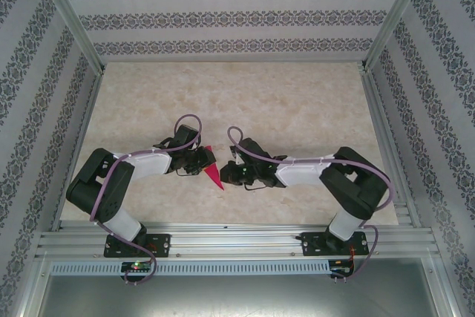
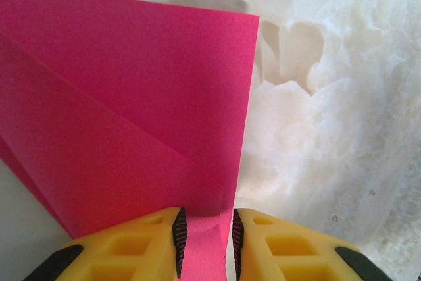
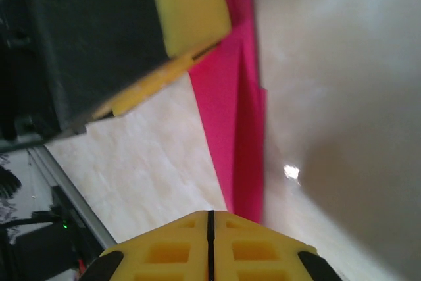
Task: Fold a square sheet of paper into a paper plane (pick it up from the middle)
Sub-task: Fold the wing for the fifth time at the center of the table.
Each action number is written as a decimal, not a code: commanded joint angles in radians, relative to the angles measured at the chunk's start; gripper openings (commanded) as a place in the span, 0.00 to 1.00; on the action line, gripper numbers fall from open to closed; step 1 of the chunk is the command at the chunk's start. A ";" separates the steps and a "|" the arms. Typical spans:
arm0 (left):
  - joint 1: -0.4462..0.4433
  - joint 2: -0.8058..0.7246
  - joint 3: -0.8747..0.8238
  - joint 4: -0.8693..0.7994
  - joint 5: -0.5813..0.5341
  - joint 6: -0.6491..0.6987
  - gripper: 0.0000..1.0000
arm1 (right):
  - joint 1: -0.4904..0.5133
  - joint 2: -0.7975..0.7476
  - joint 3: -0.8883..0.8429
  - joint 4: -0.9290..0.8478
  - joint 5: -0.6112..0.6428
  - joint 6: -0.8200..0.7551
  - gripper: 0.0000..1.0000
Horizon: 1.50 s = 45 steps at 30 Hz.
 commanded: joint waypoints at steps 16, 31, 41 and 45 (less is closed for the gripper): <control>0.012 0.019 0.000 -0.069 -0.020 0.023 0.29 | -0.026 0.137 0.028 0.164 -0.116 0.129 0.09; 0.011 0.018 -0.004 -0.068 -0.018 0.023 0.29 | -0.048 0.188 0.070 0.173 -0.167 0.141 0.12; 0.011 0.021 -0.011 -0.066 -0.030 0.002 0.29 | 0.011 0.214 -0.020 0.166 -0.177 0.123 0.12; 0.012 0.023 -0.012 -0.071 -0.037 -0.003 0.29 | 0.016 0.197 -0.052 0.160 -0.184 0.117 0.12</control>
